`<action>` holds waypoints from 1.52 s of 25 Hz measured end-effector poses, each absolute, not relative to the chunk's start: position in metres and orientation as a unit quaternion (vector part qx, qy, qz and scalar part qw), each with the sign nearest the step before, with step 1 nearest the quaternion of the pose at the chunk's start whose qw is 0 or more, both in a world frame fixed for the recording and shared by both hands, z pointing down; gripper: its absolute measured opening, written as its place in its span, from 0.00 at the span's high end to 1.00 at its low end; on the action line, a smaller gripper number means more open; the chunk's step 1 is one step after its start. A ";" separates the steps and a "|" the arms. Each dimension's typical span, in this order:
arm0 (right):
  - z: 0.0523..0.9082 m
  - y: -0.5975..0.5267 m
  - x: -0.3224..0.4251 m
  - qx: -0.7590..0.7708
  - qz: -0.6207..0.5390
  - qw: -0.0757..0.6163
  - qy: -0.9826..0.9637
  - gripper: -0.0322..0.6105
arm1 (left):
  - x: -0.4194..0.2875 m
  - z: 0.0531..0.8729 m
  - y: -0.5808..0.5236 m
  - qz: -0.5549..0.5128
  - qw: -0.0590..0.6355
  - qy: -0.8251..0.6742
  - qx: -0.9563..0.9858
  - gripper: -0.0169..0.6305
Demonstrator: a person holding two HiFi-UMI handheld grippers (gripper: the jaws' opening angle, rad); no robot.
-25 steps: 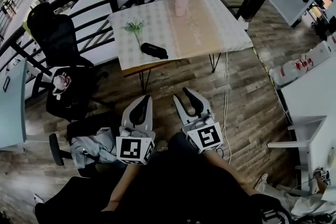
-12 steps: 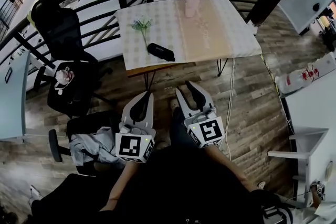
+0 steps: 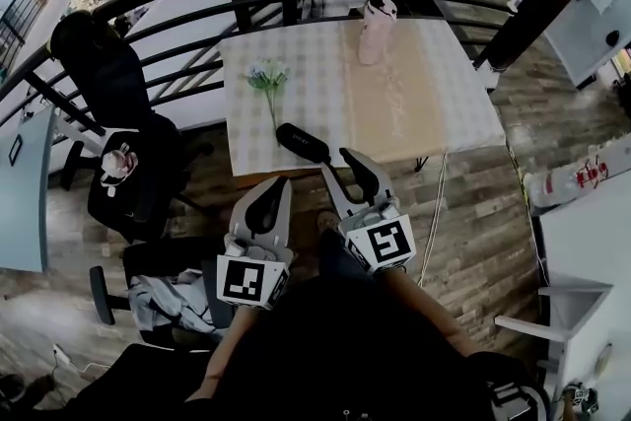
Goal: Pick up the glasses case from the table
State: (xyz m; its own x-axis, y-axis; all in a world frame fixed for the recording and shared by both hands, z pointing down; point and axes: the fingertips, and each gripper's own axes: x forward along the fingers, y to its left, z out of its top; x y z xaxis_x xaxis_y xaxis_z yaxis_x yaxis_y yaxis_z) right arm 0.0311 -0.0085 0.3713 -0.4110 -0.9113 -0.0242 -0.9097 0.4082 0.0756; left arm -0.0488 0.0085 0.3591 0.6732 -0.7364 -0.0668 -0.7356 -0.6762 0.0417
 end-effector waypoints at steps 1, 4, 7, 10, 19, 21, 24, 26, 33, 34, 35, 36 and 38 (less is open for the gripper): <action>0.372 -0.021 0.035 0.538 -0.038 0.014 -0.842 0.80 | -0.044 0.359 -0.003 -0.037 0.010 -0.406 0.913 0.95; 0.374 -0.059 0.049 0.527 -0.037 0.016 -0.849 0.80 | -0.031 0.360 -0.038 -0.032 0.018 -0.415 0.909 0.95; 0.376 -0.092 0.057 0.510 -0.031 0.019 -0.859 0.80 | -0.019 0.359 -0.070 -0.028 0.015 -0.424 0.905 0.95; 0.375 -0.123 0.064 0.493 -0.029 0.025 -0.869 0.80 | -0.008 0.360 -0.097 -0.019 0.030 -0.438 0.898 0.95; 0.384 -0.195 0.083 0.451 -0.031 0.029 -0.892 0.80 | 0.016 0.366 -0.166 -0.029 0.019 -0.471 0.881 0.95; 0.386 -0.204 0.087 0.445 -0.030 0.031 -0.895 0.79 | 0.021 0.367 -0.176 -0.032 0.021 -0.476 0.878 0.95; 0.390 -0.211 0.093 0.442 -0.028 0.031 -0.896 0.79 | 0.027 0.369 -0.185 -0.035 0.025 -0.480 0.876 0.95; 0.394 -0.214 0.097 0.445 -0.024 0.030 -0.895 0.79 | 0.031 0.371 -0.188 -0.031 0.025 -0.478 0.878 0.95; 0.399 -0.215 0.102 0.458 -0.016 0.033 -0.888 0.79 | 0.033 0.368 -0.195 -0.031 0.023 -0.467 0.883 0.95; 0.400 -0.215 0.100 0.460 -0.014 0.031 -0.887 0.79 | 0.032 0.367 -0.196 -0.030 0.021 -0.465 0.884 0.95; 0.402 -0.215 0.099 0.463 -0.009 0.029 -0.886 0.79 | 0.030 0.366 -0.197 -0.028 0.021 -0.463 0.885 0.95; 0.403 -0.216 0.096 0.465 -0.005 0.029 -0.885 0.79 | 0.028 0.365 -0.199 -0.026 0.020 -0.461 0.887 0.95; 0.402 -0.218 0.092 0.467 -0.001 0.035 -0.884 0.79 | 0.025 0.363 -0.202 -0.022 0.022 -0.458 0.889 0.95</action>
State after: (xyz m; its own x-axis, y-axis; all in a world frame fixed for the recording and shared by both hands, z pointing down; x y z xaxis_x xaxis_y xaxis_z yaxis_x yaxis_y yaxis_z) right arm 0.0919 -0.2181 0.4019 -0.5618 -0.8251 0.0603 -0.8250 0.5641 0.0336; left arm 0.0250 -0.2023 0.3632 0.5803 -0.8142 -0.0195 -0.8121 -0.5803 0.0604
